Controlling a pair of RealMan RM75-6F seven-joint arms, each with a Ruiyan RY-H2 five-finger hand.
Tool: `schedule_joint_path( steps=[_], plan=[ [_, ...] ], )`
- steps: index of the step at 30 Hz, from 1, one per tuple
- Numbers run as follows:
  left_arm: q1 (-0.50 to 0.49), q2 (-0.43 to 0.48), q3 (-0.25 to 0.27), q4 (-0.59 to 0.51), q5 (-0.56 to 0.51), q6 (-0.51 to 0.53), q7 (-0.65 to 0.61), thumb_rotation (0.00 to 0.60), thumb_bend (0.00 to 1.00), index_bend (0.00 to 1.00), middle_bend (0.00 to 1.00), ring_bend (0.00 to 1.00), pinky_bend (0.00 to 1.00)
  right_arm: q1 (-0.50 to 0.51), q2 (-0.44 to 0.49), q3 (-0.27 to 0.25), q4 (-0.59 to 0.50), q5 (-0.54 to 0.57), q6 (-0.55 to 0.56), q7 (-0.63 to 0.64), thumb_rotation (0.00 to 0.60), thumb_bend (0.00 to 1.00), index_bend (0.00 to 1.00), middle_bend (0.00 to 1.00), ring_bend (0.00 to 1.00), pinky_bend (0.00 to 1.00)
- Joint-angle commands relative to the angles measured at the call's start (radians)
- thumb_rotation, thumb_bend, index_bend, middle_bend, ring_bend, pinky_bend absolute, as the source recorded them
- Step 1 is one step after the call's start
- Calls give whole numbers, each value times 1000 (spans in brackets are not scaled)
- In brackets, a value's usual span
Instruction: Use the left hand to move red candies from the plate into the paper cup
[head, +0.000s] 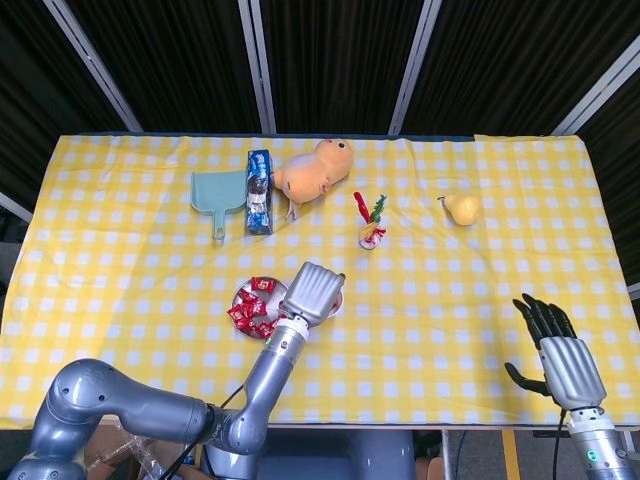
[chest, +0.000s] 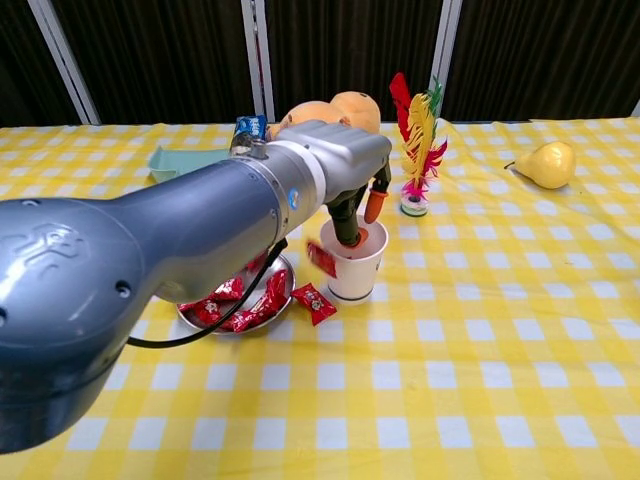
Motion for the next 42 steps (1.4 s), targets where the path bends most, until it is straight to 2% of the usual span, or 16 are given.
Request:
schedule_joint_path(
  steps=[1,6,15,28,33,37,42],
  plan=[
    [-7,-17,-1,18,9,-5,-13,600,369,438,494,834,922,1,0,1,0,2,-1,0,600,341,0,0,0,0],
    [-1,-22,2,24,27,3,-30,600,359,402,401,832,922,0,0,-1,1,0,-1,1,600,341,0,0,0,0],
    [28,11,10,-12,47,25,-52,600,303,380,388,826,922,-1,-1,0,2,-1,2,-2,600,341,0,0,0,0],
    [134,148,77,-164,99,88,-102,600,236,327,371,805,915,-1,-2,0,4,0,4,-9,600,341,0,0,0,0],
    [212,226,145,-248,184,157,-149,600,202,314,366,777,897,-2,-2,0,5,0,6,-11,600,341,0,0,0,0],
    [292,302,222,-314,281,225,-202,600,196,300,363,761,882,-2,-4,0,7,-1,6,-17,600,341,0,0,0,0],
    [390,400,313,-374,362,264,-285,600,194,292,396,791,901,-3,-8,0,9,0,8,-30,600,341,0,0,0,0]
  ],
)
